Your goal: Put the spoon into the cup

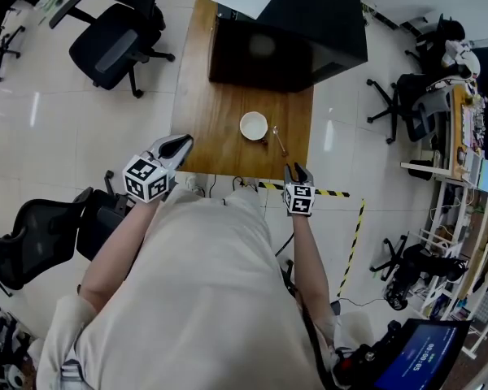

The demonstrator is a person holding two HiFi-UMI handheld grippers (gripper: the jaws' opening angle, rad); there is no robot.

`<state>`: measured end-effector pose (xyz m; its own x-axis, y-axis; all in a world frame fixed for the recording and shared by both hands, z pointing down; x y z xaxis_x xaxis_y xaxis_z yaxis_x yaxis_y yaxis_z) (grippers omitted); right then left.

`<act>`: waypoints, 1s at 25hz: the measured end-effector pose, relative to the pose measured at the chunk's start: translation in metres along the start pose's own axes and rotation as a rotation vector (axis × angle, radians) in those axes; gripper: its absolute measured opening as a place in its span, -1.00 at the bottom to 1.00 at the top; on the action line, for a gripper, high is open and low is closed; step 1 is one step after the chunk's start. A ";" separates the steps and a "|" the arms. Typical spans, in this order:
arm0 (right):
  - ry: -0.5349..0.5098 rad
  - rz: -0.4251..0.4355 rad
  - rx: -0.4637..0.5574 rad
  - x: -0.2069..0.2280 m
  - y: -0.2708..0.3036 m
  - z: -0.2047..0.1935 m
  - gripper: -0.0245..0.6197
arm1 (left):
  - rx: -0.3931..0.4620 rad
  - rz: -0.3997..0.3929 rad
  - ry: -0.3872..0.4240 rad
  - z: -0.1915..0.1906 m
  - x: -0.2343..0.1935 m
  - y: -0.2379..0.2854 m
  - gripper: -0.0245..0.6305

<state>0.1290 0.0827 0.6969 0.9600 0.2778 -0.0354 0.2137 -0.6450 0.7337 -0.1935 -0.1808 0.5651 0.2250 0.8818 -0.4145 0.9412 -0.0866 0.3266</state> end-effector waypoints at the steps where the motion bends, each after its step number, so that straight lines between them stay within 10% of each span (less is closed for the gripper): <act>1: -0.018 0.011 -0.012 0.006 0.007 0.000 -0.54 | -0.002 0.008 0.001 0.002 0.004 0.005 -0.92; 25: -0.245 0.255 -0.317 0.043 0.122 -0.047 -0.41 | -0.062 0.179 -0.018 0.019 0.068 0.071 -0.92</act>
<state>0.1875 0.0490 0.8168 0.9972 -0.0623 0.0420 -0.0640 -0.4111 0.9093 -0.1067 -0.1361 0.5437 0.3920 0.8467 -0.3599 0.8686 -0.2117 0.4480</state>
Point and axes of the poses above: the fingertips, and each gripper's own axes: y forward along the fingers, x to its right, z out of its top, the point moved 7 cm from there along -y, backward along the fingers, and after that the axes turned 3 degrees about y, right-handed, at the moved point
